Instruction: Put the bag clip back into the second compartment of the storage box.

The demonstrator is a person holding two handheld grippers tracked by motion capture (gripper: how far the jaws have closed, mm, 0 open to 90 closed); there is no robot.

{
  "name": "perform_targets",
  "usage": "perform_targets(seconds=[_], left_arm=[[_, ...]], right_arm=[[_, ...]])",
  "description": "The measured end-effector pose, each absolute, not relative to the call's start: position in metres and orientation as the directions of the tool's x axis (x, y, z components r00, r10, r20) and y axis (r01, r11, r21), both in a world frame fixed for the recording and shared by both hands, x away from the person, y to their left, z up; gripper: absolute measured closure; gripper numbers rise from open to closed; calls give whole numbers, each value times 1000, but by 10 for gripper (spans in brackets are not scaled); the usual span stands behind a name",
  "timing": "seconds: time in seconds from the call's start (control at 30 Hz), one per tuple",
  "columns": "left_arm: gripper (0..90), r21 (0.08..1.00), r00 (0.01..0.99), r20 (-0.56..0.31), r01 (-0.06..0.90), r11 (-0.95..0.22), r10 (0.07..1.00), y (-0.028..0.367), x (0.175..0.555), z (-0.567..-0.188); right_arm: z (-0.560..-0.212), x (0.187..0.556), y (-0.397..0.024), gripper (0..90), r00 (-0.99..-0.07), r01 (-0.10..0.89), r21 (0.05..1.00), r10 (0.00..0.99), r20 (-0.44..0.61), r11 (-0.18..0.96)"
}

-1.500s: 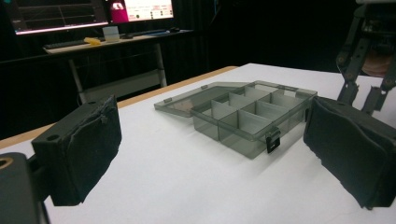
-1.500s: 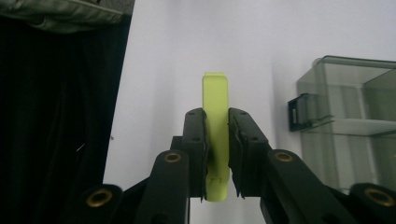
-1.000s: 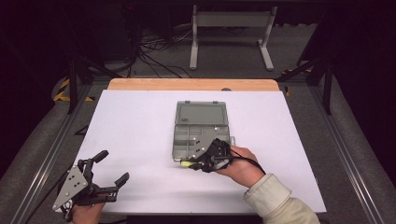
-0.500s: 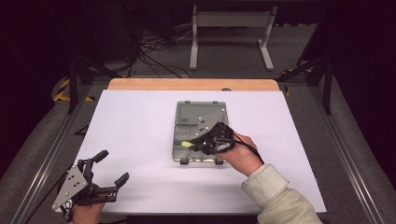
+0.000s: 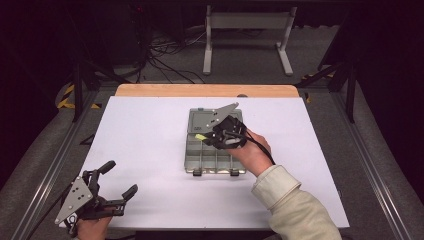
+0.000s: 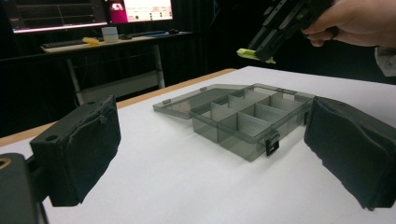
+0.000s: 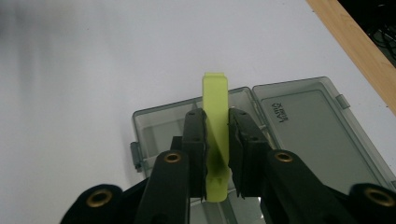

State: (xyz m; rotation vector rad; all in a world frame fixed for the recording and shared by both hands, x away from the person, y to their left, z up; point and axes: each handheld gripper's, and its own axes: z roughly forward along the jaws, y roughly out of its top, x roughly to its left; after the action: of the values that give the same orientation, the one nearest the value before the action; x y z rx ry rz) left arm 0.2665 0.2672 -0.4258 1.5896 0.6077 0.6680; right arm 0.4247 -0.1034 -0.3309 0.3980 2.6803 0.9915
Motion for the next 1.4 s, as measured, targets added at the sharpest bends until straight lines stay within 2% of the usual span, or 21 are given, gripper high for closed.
perform_targets(seconds=[0.77, 0.93, 1.1, 1.4], left_arm=[[42, 993, 700, 81, 8, -121, 710, 266, 267, -426], [42, 993, 699, 78, 8, -116, 711, 266, 267, -426], [42, 993, 698, 77, 7, -115, 712, 267, 267, -426], [42, 993, 699, 78, 5, -115, 711, 266, 267, -426]], right_arm=[[-354, 474, -104, 778, -845, 353, 669, 530, -71, 654], [-359, 478, -104, 778, -834, 374, 667, 549, -63, 644], [-367, 479, -107, 778, -820, 421, 681, 573, 3, 599], [-382, 479, -106, 778, -815, 450, 675, 578, 43, 584]])
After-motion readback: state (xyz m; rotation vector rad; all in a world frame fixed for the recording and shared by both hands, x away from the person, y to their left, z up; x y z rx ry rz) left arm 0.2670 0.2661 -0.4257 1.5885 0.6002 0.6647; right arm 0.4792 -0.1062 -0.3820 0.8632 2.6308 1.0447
